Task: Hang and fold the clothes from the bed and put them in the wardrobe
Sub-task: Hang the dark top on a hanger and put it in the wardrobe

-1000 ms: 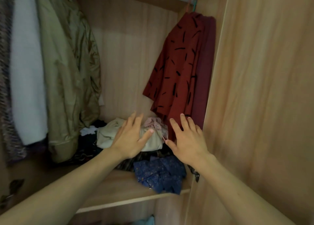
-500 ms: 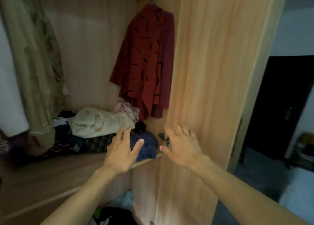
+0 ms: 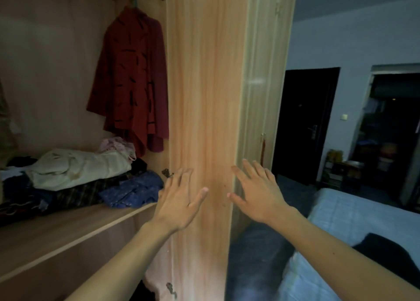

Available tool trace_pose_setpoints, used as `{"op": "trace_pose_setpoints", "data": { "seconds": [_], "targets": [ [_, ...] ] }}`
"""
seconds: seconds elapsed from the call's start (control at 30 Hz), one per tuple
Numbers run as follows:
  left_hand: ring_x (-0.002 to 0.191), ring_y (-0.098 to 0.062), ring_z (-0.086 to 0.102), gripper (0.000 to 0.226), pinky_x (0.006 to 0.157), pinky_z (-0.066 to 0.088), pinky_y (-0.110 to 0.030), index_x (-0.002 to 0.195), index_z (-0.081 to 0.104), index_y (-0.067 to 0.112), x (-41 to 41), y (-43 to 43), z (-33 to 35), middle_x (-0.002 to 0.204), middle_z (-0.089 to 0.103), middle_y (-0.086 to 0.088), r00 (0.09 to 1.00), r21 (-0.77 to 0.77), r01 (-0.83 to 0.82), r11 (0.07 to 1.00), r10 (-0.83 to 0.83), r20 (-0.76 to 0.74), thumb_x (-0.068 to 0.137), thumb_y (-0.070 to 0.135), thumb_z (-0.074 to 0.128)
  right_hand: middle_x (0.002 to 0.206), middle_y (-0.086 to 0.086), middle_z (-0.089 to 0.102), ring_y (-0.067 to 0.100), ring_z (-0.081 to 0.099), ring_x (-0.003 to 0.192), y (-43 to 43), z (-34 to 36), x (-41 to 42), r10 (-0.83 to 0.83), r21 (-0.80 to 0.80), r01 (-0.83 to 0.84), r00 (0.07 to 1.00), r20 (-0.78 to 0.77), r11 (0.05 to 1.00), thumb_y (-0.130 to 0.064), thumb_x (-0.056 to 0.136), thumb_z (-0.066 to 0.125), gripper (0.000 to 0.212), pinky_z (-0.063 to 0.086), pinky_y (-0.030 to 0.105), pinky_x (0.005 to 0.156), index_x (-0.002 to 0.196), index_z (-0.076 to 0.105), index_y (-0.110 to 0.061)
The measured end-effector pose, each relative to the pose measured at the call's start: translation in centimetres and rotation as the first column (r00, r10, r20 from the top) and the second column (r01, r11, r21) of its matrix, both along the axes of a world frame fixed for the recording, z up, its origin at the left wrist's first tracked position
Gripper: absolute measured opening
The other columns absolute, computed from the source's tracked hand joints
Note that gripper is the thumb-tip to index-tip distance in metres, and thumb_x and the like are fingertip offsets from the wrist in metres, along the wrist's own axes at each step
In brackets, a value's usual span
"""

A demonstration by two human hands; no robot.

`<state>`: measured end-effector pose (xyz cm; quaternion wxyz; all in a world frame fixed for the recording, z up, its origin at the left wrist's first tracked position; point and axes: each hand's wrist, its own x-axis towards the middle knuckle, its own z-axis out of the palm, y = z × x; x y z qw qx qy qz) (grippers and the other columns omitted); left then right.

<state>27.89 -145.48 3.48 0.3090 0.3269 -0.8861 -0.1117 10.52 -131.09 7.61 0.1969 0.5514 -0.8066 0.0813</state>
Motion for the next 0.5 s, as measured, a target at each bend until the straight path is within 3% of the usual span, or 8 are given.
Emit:
{"op": "trace_pose_setpoints", "data": {
  "seconds": [0.2,0.5],
  "targets": [
    [0.15,-0.021,0.016,0.091,0.118,0.023,-0.045,0.154,0.021,0.031,-8.2,10.7,-1.0,0.164,0.016,0.0,0.996,-0.03,0.08,0.996,-0.079,0.052,0.08,0.083,0.009,0.166,0.005,0.002,0.032,0.004,0.151,13.4,-2.2,-7.7,-0.141,-0.001,0.142,0.987,0.077,0.99,-0.068,0.094,0.034,0.077,0.014,0.051,0.121,0.157,0.008,-0.03],
    [0.149,-0.021,0.013,0.089,0.117,0.015,-0.061,0.154,0.012,0.039,-19.9,27.4,-6.3,0.165,0.009,0.005,0.901,0.014,0.336,0.942,-0.325,0.287,0.078,0.086,0.012,0.165,0.0,-0.002,0.033,0.003,0.15,32.4,-8.4,-14.8,-0.375,0.086,0.365,0.893,0.248,0.927,-0.066,0.095,0.035,0.076,0.017,0.057,0.118,0.156,0.005,-0.034]
  ]
}}
